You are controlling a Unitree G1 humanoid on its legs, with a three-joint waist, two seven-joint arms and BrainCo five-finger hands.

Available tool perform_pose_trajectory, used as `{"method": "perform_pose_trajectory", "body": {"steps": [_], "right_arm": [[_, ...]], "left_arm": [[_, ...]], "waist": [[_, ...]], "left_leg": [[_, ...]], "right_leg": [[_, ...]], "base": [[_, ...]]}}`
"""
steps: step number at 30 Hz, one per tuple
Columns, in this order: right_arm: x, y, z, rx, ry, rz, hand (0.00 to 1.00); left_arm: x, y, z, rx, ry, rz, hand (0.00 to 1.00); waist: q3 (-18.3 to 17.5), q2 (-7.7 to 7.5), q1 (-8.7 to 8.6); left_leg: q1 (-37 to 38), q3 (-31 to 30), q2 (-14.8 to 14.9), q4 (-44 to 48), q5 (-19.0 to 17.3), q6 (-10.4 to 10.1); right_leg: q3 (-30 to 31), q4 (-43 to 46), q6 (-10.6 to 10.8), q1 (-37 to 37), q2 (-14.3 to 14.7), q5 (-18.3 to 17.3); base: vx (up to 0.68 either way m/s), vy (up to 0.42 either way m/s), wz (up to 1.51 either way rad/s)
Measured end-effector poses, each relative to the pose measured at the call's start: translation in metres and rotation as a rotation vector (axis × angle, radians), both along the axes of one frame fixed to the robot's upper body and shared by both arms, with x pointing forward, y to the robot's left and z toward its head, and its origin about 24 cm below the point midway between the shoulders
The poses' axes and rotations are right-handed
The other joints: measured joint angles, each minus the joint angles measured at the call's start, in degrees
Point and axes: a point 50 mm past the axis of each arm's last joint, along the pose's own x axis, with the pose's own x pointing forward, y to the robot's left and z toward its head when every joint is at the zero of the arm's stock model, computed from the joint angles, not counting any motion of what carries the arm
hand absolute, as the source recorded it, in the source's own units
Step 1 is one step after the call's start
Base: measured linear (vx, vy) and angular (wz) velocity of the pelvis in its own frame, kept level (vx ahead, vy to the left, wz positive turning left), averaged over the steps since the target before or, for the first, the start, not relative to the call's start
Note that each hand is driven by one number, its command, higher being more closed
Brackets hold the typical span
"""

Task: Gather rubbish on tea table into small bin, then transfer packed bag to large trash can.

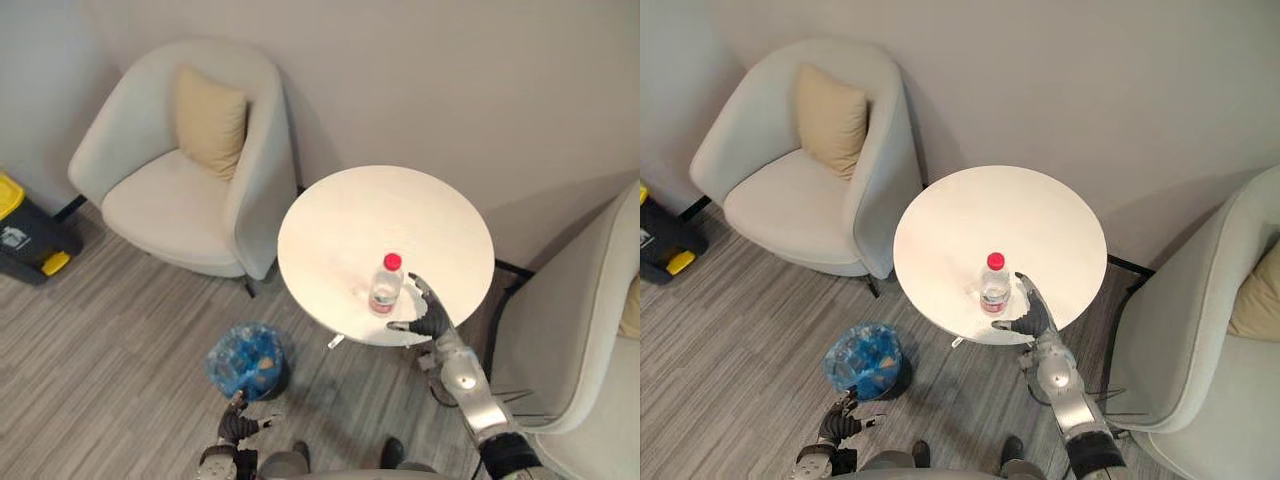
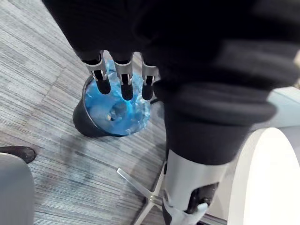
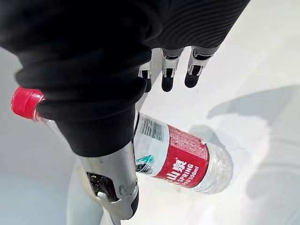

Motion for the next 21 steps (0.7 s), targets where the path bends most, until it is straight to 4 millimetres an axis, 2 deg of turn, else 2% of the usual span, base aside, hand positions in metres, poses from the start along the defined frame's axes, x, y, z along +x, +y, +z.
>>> {"method": "perform_pose_trajectory", "body": {"steps": [2,5,8,11,13,14,15,18,21], "right_arm": [[0.006,0.000,0.004,0.023,-0.013,-0.015,0.00],[0.009,-0.001,0.006,0.042,-0.023,-0.034,0.00],[0.023,0.001,0.016,0.054,-0.049,-0.040,0.00],[0.038,-0.006,0.024,0.071,-0.063,-0.085,0.00],[0.051,-0.012,0.031,0.104,-0.073,-0.135,0.00],[0.056,-0.012,0.035,0.117,-0.080,-0.147,0.00],[0.064,-0.014,0.041,0.143,-0.092,-0.171,1.00],[0.084,-0.016,0.067,0.206,-0.156,-0.198,1.00],[0.099,-0.031,0.096,0.190,-0.227,-0.225,1.00]], "left_arm": [[-0.008,0.002,-0.002,0.005,0.022,0.007,0.00],[-0.009,0.002,-0.002,0.005,0.025,0.008,0.00],[-0.012,0.002,-0.003,0.004,0.031,0.009,0.00],[-0.009,0.001,-0.003,0.001,0.025,0.006,0.00],[-0.008,0.001,-0.002,0.000,0.021,0.006,0.00],[-0.006,0.000,-0.002,-0.001,0.016,0.004,0.00],[-0.004,0.000,-0.001,-0.003,0.008,0.001,0.00],[0.000,-0.003,0.000,-0.017,-0.005,0.005,0.00],[0.010,-0.008,0.003,-0.039,-0.035,0.000,0.00]], "waist": [[0.2,-0.19,0.30],[0.2,-0.29,1.42],[0.6,0.34,1.46],[1.2,1.26,1.55],[1.6,1.60,2.88],[2.2,1.72,2.84],[2.9,1.91,2.81],[4.1,2.26,3.30],[6.0,3.13,4.83]], "left_leg": [[-0.2,-0.4,0.0,-1.5,0.8,0.1],[-1.9,-1.1,-0.3,-1.6,1.0,-0.1],[-3.9,-1.6,-0.8,-2.6,2.0,-0.1],[-5.0,-3.0,-1.2,-3.0,2.8,-0.1],[-6.1,-3.7,-1.3,-2.9,3.3,-0.2],[-6.3,-4.2,-1.3,-2.9,3.7,-0.1],[-6.7,-4.6,-1.3,-2.8,4.3,0.0],[-8.4,-5.8,-1.3,-2.6,5.5,0.2],[-9.5,-6.0,-1.4,-1.3,5.5,0.2]], "right_leg": [[-0.5,-1.0,0.0,-0.2,0.3,1.2],[-0.9,-1.5,0.0,-1.1,0.0,1.8],[-1.4,-2.0,0.2,-2.7,-0.3,2.0],[-2.5,-1.9,0.2,-3.3,-0.6,2.0],[-2.7,-1.8,0.4,-4.1,-0.6,2.2],[-3.1,-1.8,0.5,-4.1,-0.7,2.2],[-4.0,-1.7,0.7,-4.2,-0.7,2.5],[-4.7,-1.0,0.0,-6.0,-0.7,3.1],[-4.9,-0.7,0.0,-6.3,-1.2,3.0]], "base": [[-0.18,-0.011,0.15],[-0.18,-0.005,0.12],[-0.16,0.006,0.13],[-0.07,0.005,0.24],[-0.01,0.003,0.15],[0.02,-0.008,0.27],[0.06,-0.008,0.34],[0.07,-0.004,0.20],[0.03,0.001,0.12]]}}
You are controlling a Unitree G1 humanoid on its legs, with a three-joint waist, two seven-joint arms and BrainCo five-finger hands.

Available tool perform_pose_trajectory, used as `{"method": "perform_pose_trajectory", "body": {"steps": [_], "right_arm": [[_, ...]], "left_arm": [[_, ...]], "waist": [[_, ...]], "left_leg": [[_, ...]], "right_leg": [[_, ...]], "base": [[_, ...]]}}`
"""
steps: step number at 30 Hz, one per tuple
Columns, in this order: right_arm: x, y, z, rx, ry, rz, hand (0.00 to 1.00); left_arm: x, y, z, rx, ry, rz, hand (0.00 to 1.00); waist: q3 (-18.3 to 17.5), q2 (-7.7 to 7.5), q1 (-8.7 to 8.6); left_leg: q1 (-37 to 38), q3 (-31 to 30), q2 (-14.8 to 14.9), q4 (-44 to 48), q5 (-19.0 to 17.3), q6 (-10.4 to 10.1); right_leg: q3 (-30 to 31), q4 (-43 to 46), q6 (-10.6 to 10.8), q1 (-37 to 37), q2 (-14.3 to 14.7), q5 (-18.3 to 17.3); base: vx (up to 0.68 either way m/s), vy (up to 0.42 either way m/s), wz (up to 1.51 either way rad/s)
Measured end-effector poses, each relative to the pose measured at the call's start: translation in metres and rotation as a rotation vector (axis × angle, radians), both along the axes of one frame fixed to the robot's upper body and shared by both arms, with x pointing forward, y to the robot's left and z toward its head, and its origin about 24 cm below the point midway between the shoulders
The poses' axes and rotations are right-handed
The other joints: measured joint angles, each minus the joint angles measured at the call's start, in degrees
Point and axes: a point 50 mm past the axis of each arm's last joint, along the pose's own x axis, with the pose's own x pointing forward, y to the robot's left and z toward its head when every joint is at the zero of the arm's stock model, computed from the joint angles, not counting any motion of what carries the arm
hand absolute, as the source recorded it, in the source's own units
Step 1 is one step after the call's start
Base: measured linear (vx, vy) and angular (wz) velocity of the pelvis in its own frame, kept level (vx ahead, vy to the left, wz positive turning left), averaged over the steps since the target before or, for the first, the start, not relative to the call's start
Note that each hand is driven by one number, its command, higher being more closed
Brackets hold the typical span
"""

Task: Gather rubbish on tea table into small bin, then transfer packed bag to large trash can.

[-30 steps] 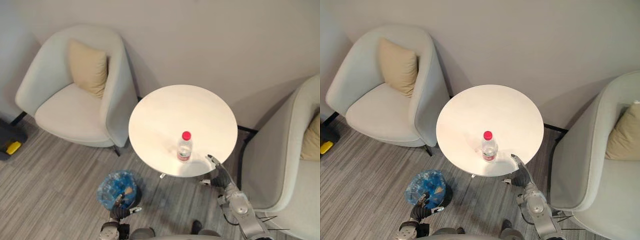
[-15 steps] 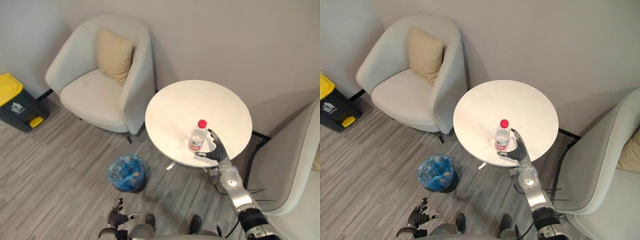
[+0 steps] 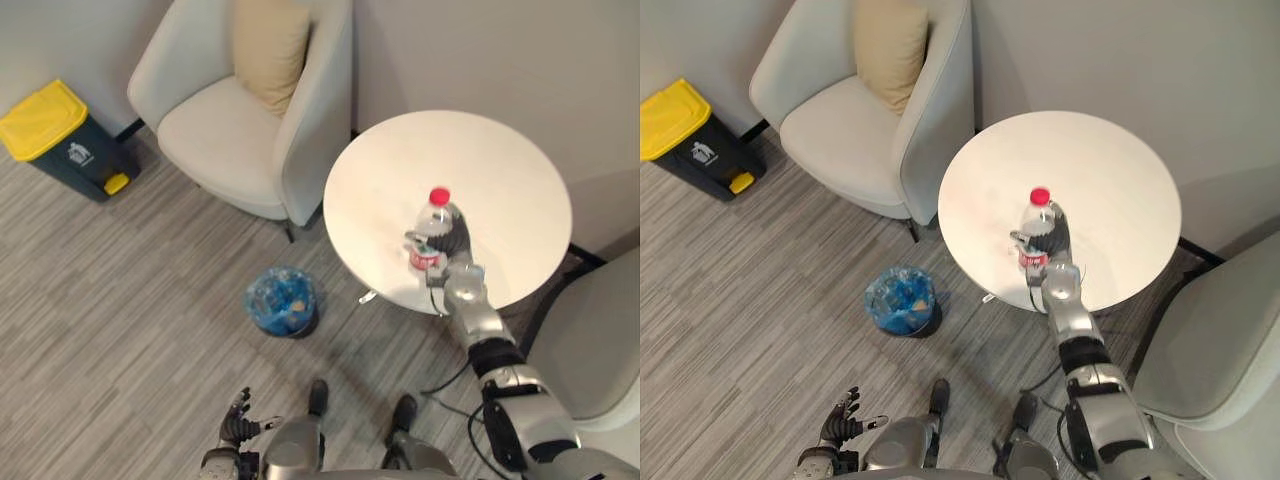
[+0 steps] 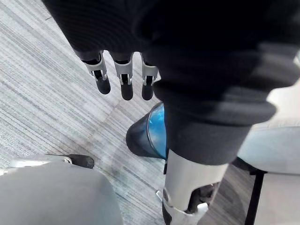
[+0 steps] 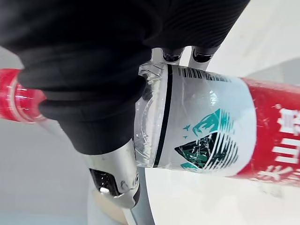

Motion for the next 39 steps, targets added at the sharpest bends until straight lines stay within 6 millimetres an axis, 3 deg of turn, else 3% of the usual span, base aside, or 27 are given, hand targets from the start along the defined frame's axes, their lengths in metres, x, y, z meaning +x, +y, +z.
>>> {"method": "perform_pose_trajectory", "body": {"steps": [2,6,10,13,17,20,22,26,28,29,32,33,36,38,39], "right_arm": [[0.007,-0.006,0.018,-0.017,-0.044,-0.008,1.00],[0.008,-0.011,0.026,-0.010,-0.067,-0.016,1.00],[0.004,0.001,0.038,-0.022,-0.131,0.037,1.00],[-0.016,0.015,0.044,-0.034,-0.225,0.104,1.00],[-0.042,0.022,0.033,-0.040,-0.250,0.158,1.00],[-0.063,0.029,0.015,-0.037,-0.230,0.185,1.00],[-0.079,0.036,0.004,-0.036,-0.210,0.212,1.00],[-0.093,0.053,-0.009,-0.044,-0.185,0.289,1.00],[-0.100,0.059,-0.017,-0.043,-0.160,0.309,1.00],[-0.105,0.058,-0.024,-0.061,-0.133,0.314,1.00],[-0.109,0.062,-0.028,-0.058,-0.114,0.335,1.00],[-0.109,0.061,-0.028,-0.060,-0.115,0.334,1.00],[-0.108,0.061,-0.028,-0.057,-0.115,0.329,1.00],[-0.108,0.063,-0.029,-0.049,-0.112,0.331,1.00],[-0.108,0.063,-0.030,-0.050,-0.109,0.335,1.00]], "left_arm": [[0.006,-0.001,0.003,-0.004,-0.035,0.004,0.00],[0.010,0.000,0.005,-0.005,-0.049,0.016,0.00],[0.010,0.000,0.005,0.001,-0.049,0.023,0.00],[0.010,0.000,0.005,0.001,-0.049,0.024,0.00],[0.009,0.003,0.005,0.006,-0.049,0.035,0.00],[0.009,0.007,0.006,0.012,-0.050,0.051,0.00],[0.009,0.006,0.005,0.011,-0.049,0.051,0.00],[0.008,0.006,0.005,0.012,-0.045,0.054,0.00],[0.009,0.005,0.004,0.016,-0.044,0.063,0.00],[0.004,0.002,0.001,0.005,-0.027,0.071,0.00],[0.002,0.005,-0.002,0.014,-0.005,0.072,0.00],[0.003,0.005,-0.002,0.015,-0.004,0.071,0.00],[0.004,0.005,-0.003,0.018,0.002,0.068,0.00],[0.004,0.006,-0.003,0.020,0.001,0.068,0.00],[0.004,0.007,-0.003,0.022,0.004,0.067,0.00]], "waist": [[1.1,0.47,0.37],[2.8,0.59,0.44],[3.2,0.52,0.43],[3.2,0.38,0.13],[2.9,-0.61,-0.75],[1.9,-2.21,-2.33],[0.6,-3.31,-2.33],[-0.4,-3.63,-2.16],[-0.7,-3.77,-2.24],[-1.8,-2.43,-2.27],[-2.6,-2.76,-2.67],[-2.7,-2.75,-2.75],[-3.2,-3.59,-3.68],[-3.1,-3.82,-3.72],[-3.1,-3.81,-3.75]], "left_leg": [[-0.9,0.0,0.0,0.4,0.0,0.0],[-1.4,-0.1,0.0,0.6,-0.1,0.2],[-1.8,0.2,0.1,0.8,-0.2,0.3],[-1.2,0.6,0.2,0.7,-0.5,0.6],[0.7,0.4,0.2,-0.2,-0.5,0.7],[1.8,-1.6,0.1,-0.5,-0.6,0.8],[1.9,-3.3,0.0,-0.4,-0.6,0.8],[1.6,-4.5,-1.0,1.4,-0.4,0.7],[0.1,2.9,-2.2,2.5,1.4,2.1],[-0.2,15.5,-0.6,2.8,-2.6,6.1],[-1.2,35.2,5.7,9.4,-5.6,5.8],[-1.4,36.7,6.3,10.3,-5.6,5.9],[-2.3,36.4,4.2,11.5,-6.4,6.7],[-2.2,36.0,3.9,15.1,-10.1,7.0],[-1.7,35.9,3.7,16.8,-11.7,7.1]], "right_leg": [[0.0,1.2,0.0,-1.3,-0.2,-0.3],[0.1,3.1,-0.1,-2.3,-0.5,-1.1],[0.7,3.9,-0.2,-3.2,-0.5,-1.4],[1.0,4.5,0.1,-3.1,-0.4,-2.0],[0.7,4.9,0.2,-1.5,-0.5,-2.9],[-1.2,5.0,0.5,0.4,-0.6,-4.1],[-3.1,5.3,0.7,1.4,-0.8,-5.1],[-7.2,9.2,1.1,2.7,-2.6,-8.5],[-10.1,10.3,1.0,4.1,-4.8,-10.3],[-12.9,10.0,1.5,5.4,-4.5,-10.7],[-16.9,9.7,2.9,7.2,-5.4,-10.5],[-17.4,10.1,3.1,7.2,-5.8,-10.7],[-19.5,12.2,5.2,7.2,-8.2,-12.1],[-18.6,18.9,6.6,6.7,-11.6,-14.5],[-17.3,24.6,6.1,5.5,-13.9,-15.6]], "base": [[0.00,0.006,0.04],[-0.02,0.010,0.00],[-0.04,0.013,-0.03],[-0.02,0.006,-0.02],[0.04,0.001,0.04],[0.08,-0.014,0.30],[0.08,-0.027,0.42],[0.04,0.004,0.64],[-0.07,0.071,0.87],[-0.06,0.083,0.85],[0.07,0.074,0.80],[0.12,0.106,0.57],[0.13,0.120,0.55],[0.09,0.111,0.16],[0.09,0.130,0.06]]}}
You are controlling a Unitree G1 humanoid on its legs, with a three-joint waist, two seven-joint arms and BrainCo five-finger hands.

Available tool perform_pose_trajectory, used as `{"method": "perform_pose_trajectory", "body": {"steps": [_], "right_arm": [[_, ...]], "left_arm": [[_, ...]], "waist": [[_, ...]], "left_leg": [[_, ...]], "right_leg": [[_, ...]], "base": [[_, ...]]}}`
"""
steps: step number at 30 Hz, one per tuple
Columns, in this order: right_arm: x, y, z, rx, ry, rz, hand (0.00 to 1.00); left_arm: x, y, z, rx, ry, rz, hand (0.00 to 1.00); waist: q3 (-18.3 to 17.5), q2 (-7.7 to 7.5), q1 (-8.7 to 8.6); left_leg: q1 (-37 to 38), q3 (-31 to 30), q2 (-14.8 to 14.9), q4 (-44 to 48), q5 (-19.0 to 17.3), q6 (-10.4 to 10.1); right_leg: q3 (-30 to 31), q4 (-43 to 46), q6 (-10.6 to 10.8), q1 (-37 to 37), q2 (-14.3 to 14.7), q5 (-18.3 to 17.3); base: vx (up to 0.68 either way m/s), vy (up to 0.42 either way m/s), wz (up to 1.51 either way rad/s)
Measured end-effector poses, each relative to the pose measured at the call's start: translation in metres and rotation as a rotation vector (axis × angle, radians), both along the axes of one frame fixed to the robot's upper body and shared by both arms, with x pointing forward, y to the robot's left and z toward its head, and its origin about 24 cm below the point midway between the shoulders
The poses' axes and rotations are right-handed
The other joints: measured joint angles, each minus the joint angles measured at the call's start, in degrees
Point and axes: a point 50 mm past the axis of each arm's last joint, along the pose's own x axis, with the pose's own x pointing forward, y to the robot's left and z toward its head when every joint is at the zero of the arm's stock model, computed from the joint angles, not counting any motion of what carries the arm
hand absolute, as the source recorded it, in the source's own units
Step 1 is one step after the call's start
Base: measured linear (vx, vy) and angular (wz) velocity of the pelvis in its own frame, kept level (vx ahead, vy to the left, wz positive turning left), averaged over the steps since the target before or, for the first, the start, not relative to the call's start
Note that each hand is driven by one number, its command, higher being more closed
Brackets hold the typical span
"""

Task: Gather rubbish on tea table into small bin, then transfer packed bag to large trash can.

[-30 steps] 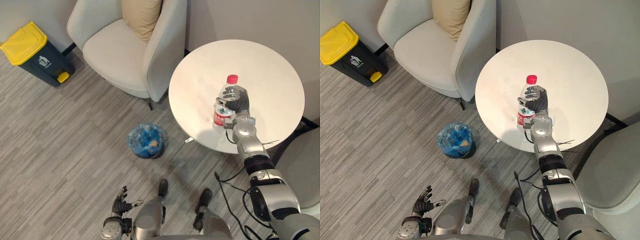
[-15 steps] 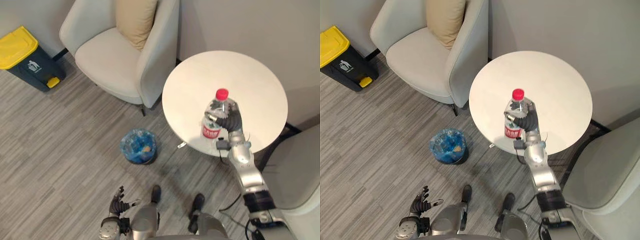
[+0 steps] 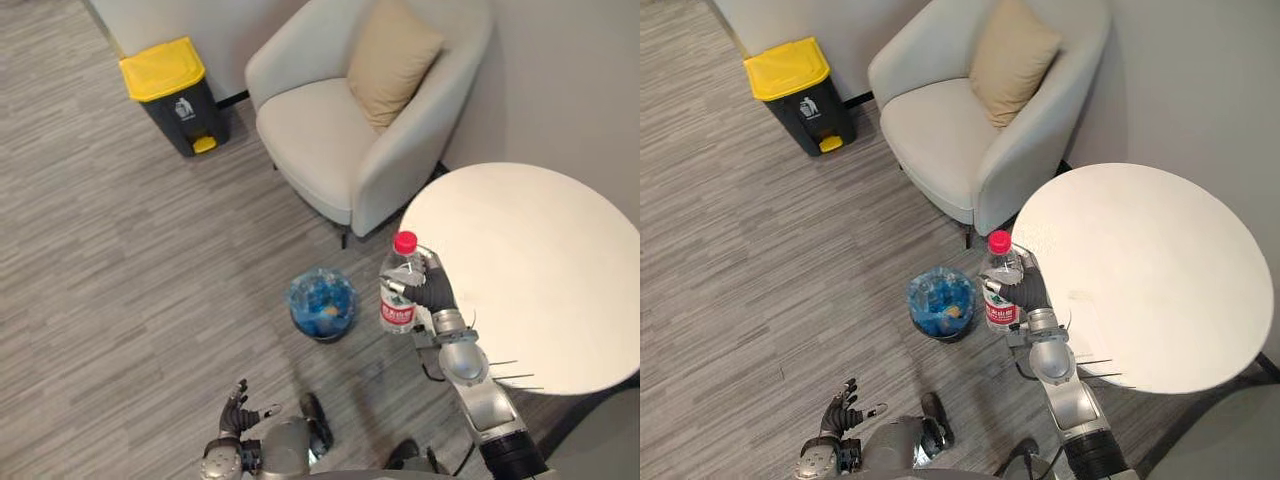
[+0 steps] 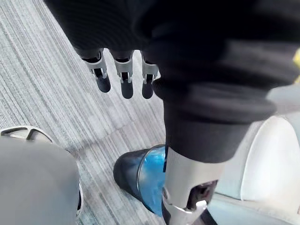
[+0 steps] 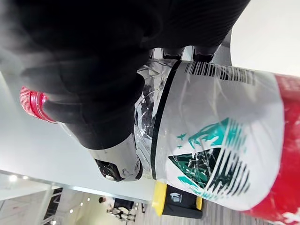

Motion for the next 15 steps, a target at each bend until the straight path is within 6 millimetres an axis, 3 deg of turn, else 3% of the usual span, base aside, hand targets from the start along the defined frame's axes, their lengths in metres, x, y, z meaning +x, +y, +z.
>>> {"method": "perform_pose_trajectory", "body": {"steps": [1,2,3,4,6,9,10,11,13,15], "right_arm": [[0.000,0.003,-0.001,-0.008,0.002,0.009,1.00],[0.000,0.004,-0.001,-0.017,0.001,0.014,1.00],[-0.001,0.007,-0.003,-0.032,0.007,0.028,1.00],[-0.001,0.009,-0.006,-0.037,0.020,0.040,1.00],[-0.002,0.013,-0.009,-0.043,0.037,0.060,1.00],[-0.003,0.017,-0.011,-0.061,0.047,0.099,1.00],[-0.006,0.016,-0.014,-0.068,0.055,0.104,1.00],[-0.007,0.015,-0.015,-0.071,0.061,0.102,1.00],[-0.009,0.010,-0.019,-0.123,0.082,0.121,1.00],[-0.008,0.008,-0.018,-0.159,0.077,0.134,1.00]], "left_arm": [[-0.001,0.001,0.000,0.005,0.004,-0.003,0.00],[-0.002,0.003,0.000,0.009,0.007,-0.005,0.00],[-0.003,0.006,0.000,0.020,0.013,-0.007,0.00],[-0.004,0.010,0.000,0.031,0.017,-0.013,0.00],[-0.005,0.011,0.000,0.037,0.021,-0.017,0.00],[-0.003,0.009,0.000,0.036,0.014,-0.033,0.00],[-0.003,0.009,0.001,0.044,0.015,-0.051,0.00],[-0.002,0.009,0.000,0.045,0.015,-0.062,0.00],[-0.001,-0.002,-0.001,0.026,0.009,-0.078,0.00],[0.000,-0.003,0.000,0.026,0.006,-0.087,0.00]], "waist": [[0.0,-0.13,-0.23],[0.0,-0.42,-0.59],[0.0,-0.75,-1.68],[0.0,-1.05,-2.26],[0.0,-1.08,-3.11],[0.0,-1.07,-4.33],[-0.4,-1.86,-4.67],[-0.2,-2.14,-4.88],[-0.1,0.33,-4.42],[0.6,1.07,-4.58]], "left_leg": [[0.9,-0.6,-0.5,1.2,-1.4,0.2],[1.4,-0.8,-0.9,1.3,-1.9,0.3],[2.3,-2.1,-1.5,1.3,-2.6,0.6],[3.4,-3.2,-1.6,0.8,-2.9,0.6],[4.8,-4.8,-1.6,-0.3,-2.7,0.3],[4.9,-8.6,-1.8,-1.0,-1.9,-1.0],[4.6,-10.8,-2.9,-0.5,-1.9,-1.9],[4.5,-11.8,-3.5,-0.1,-2.1,-2.5],[2.4,-14.4,-1.5,1.1,-1.9,-3.8],[0.4,-15.7,-0.6,0.9,-1.1,-5.0]], "right_leg": [[2.8,9.3,-1.2,-3.0,-3.2,0.0],[4.8,13.9,-2.4,-4.9,-4.6,0.7],[10.7,20.8,-4.2,-8.8,-5.4,0.5],[15.5,22.6,-4.1,-11.1,-3.3,-2.4],[20.2,19.0,-4.9,-13.4,0.4,-4.6],[27.1,7.2,-4.5,-16.4,6.5,-3.7],[28.6,1.2,-3.9,-16.3,7.4,0.7],[29.2,0.9,-3.3,-16.2,7.1,4.3],[26.4,0.1,-4.0,-15.6,8.0,4.1],[24.5,-0.8,-4.6,-16.3,8.7,4.4]], "base": [[0.08,0.111,0.05],[0.11,0.116,0.25],[0.15,0.058,0.40],[0.15,0.027,0.43],[0.14,-0.044,0.47],[0.12,-0.114,0.72],[0.13,-0.166,1.00],[0.15,-0.159,0.85],[0.14,-0.153,0.51],[0.07,-0.134,0.35]]}}
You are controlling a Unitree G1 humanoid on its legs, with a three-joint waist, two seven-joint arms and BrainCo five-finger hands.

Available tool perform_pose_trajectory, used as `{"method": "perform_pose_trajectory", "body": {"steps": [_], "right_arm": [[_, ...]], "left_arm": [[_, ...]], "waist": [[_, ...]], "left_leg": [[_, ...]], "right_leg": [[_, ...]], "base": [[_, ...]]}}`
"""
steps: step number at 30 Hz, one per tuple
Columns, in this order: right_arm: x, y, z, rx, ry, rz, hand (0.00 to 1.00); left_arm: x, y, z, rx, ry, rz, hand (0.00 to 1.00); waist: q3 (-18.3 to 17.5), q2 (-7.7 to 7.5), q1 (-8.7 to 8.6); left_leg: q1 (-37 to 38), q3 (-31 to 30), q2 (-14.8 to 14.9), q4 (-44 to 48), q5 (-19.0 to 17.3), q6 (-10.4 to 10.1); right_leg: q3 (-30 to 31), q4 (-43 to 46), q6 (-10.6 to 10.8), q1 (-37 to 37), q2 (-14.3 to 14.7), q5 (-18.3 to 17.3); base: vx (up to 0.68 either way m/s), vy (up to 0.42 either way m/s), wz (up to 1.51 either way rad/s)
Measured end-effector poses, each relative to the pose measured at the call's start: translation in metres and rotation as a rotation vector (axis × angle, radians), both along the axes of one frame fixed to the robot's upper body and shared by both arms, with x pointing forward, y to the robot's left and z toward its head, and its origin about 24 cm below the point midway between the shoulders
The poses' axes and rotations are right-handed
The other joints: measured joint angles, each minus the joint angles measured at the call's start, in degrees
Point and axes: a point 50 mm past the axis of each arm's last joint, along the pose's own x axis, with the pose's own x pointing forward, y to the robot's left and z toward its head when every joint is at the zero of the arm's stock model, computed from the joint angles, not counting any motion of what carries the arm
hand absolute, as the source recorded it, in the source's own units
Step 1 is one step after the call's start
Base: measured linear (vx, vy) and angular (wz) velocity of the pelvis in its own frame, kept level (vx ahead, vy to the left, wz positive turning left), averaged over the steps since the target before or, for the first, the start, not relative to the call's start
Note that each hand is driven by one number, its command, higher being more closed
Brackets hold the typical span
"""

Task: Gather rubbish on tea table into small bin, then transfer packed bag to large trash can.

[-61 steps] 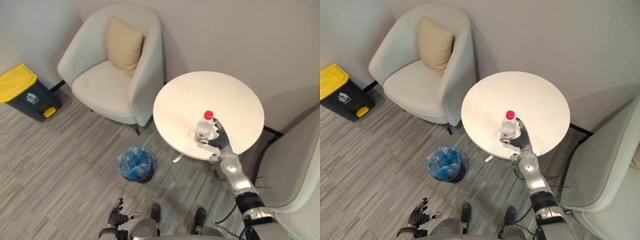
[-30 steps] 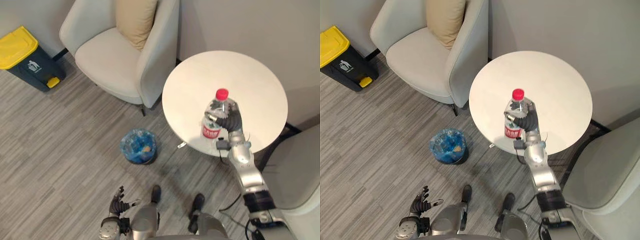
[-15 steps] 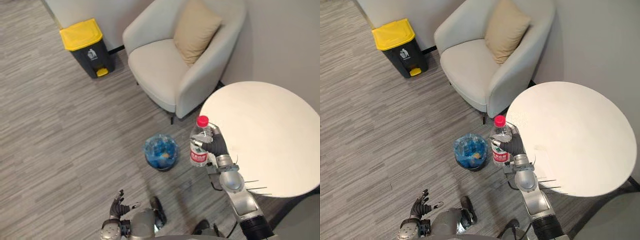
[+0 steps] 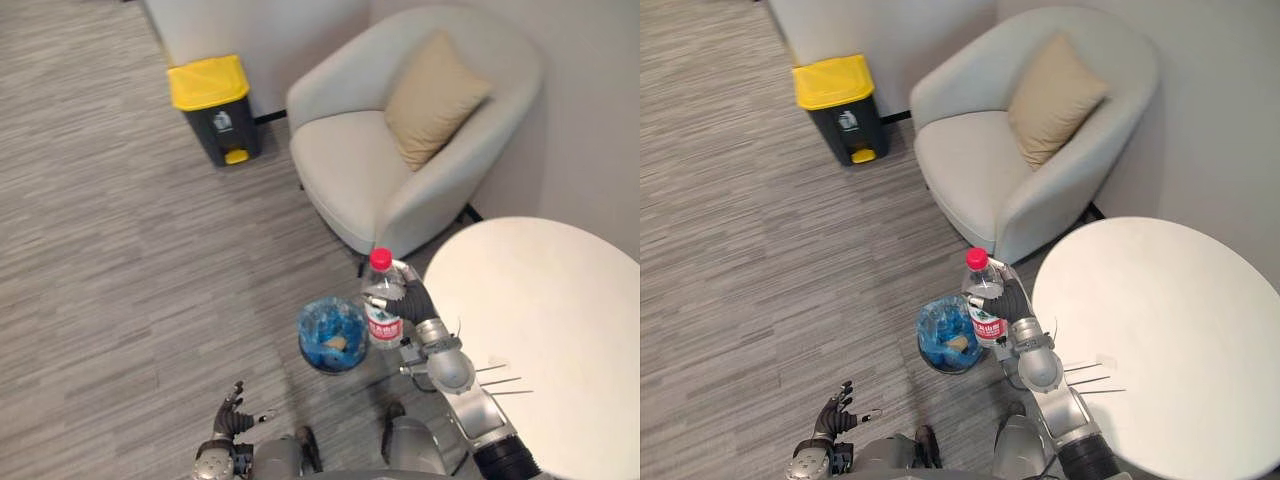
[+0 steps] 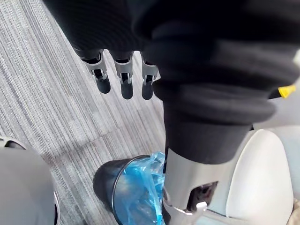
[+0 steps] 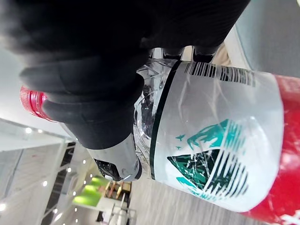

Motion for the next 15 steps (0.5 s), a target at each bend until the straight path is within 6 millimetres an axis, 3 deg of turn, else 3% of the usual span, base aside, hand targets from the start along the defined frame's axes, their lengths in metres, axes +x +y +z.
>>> {"method": "perform_pose_trajectory", "body": {"steps": [4,5,7,8,11,12,15], "right_arm": [[0.018,0.000,0.004,-0.127,-0.025,0.057,1.00],[0.035,0.006,0.012,-0.204,-0.059,0.099,1.00],[0.050,0.013,0.022,-0.248,-0.091,0.126,1.00],[0.066,0.023,0.036,-0.308,-0.136,0.156,1.00],[0.080,0.027,0.048,-0.372,-0.175,0.164,1.00],[0.089,0.029,0.054,-0.407,-0.191,0.157,1.00],[0.108,0.030,0.076,-0.476,-0.243,0.121,1.00]], "left_arm": [[0.017,-0.002,0.006,0.001,-0.048,-0.016,0.00],[0.033,-0.002,0.013,0.004,-0.097,-0.021,0.00],[0.047,-0.002,0.019,0.009,-0.139,-0.021,0.00],[0.064,-0.002,0.028,0.009,-0.191,-0.008,0.00],[0.080,-0.001,0.037,0.008,-0.244,0.015,0.00],[0.088,0.001,0.041,0.007,-0.266,0.025,0.00],[0.103,0.005,0.050,0.000,-0.306,0.079,0.00]], "waist": [[4.1,0.50,0.02],[6.4,0.66,0.10],[8.7,0.86,0.22],[10.4,1.57,0.56],[11.1,2.14,2.01],[11.7,2.39,3.19],[12.3,3.00,3.55]], "left_leg": [[-3.5,-1.4,0.5,2.5,0.6,-1.0],[-6.0,-1.6,0.8,4.9,0.6,-1.0],[-8.5,-1.7,1.1,7.2,0.6,-1.0],[-14.0,-3.0,1.4,10.6,0.6,-0.9],[-20.2,-3.3,2.2,14.1,-0.1,-0.1],[-23.5,-4.0,2.4,16.3,-0.4,0.0],[-32.4,-4.7,3.4,20.0,-0.4,0.2]], "right_leg": [[-1.5,1.8,-0.7,-1.4,-0.2,-0.4],[-1.7,3.4,-0.9,-3.6,-0.6,-0.5],[-1.9,5.4,-1.4,-5.6,-1.0,-0.7],[-2.7,8.4,-1.9,-10.0,-1.5,-1.1],[-3.4,12.4,-3.0,-15.7,-2.2,-1.8],[-3.7,14.4,-3.5,-18.7,-2.6,-2.3],[-5.0,17.7,-3.9,-26.0,-3.6,-2.5]], "base": [[-0.06,-0.075,0.30],[-0.18,-0.014,0.21],[-0.20,-0.017,0.27],[-0.25,-0.032,0.37],[-0.21,-0.024,0.27],[-0.29,-0.028,0.28],[-0.25,-0.031,0.33]]}}
